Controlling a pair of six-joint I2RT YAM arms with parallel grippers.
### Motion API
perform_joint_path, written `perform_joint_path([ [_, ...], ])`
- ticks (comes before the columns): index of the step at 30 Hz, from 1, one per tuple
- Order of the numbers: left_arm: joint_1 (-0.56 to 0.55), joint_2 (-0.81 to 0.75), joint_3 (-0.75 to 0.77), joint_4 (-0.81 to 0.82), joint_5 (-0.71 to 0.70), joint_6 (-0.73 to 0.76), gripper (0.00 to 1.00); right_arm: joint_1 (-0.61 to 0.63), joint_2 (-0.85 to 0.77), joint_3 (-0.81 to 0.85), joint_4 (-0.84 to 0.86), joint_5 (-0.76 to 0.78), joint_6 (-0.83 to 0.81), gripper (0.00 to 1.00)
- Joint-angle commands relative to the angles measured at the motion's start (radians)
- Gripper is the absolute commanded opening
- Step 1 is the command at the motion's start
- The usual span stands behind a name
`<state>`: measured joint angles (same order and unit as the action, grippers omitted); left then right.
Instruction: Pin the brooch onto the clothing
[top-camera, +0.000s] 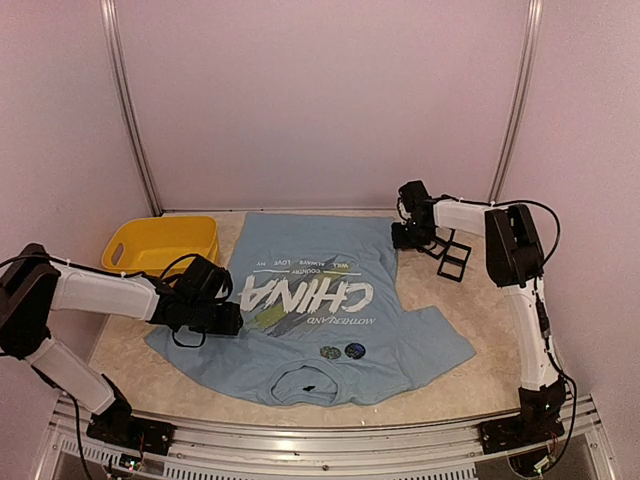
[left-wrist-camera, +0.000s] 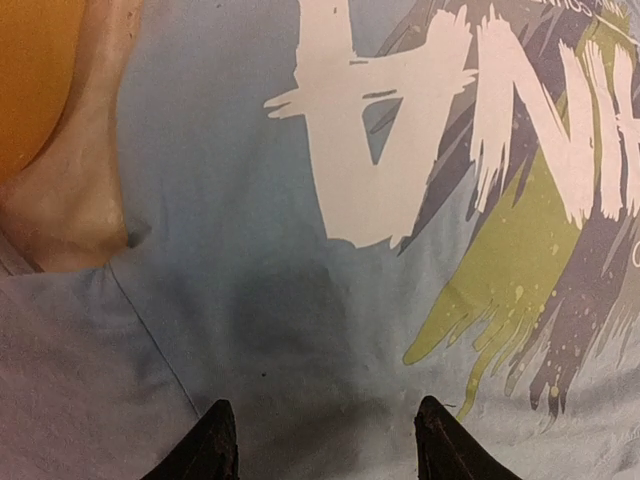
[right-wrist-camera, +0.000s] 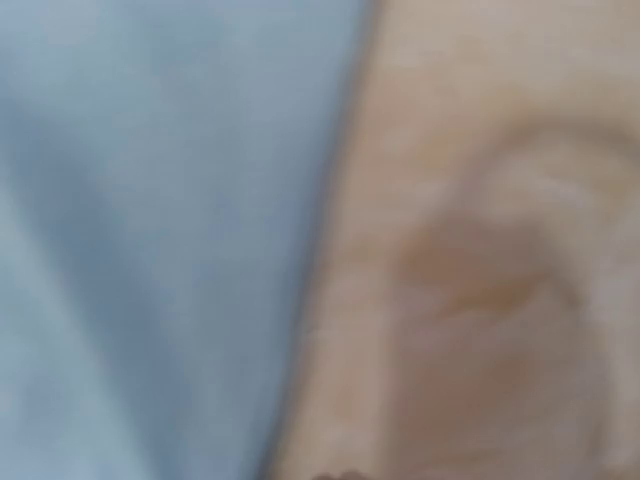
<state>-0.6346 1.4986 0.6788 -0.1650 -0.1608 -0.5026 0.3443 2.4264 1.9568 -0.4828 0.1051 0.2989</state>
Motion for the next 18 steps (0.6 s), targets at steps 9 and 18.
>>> perform_joint_path([
  [9,-0.071,0.068,-0.009,0.005,0.008,-0.050,0.58,-0.069,0.124,0.230,-0.144,-0.159,-0.144,0.00],
  [18,-0.073,-0.013,0.020,-0.045,-0.092,-0.038,0.59,-0.023,-0.132,0.129,-0.058,-0.254,-0.226,0.00],
])
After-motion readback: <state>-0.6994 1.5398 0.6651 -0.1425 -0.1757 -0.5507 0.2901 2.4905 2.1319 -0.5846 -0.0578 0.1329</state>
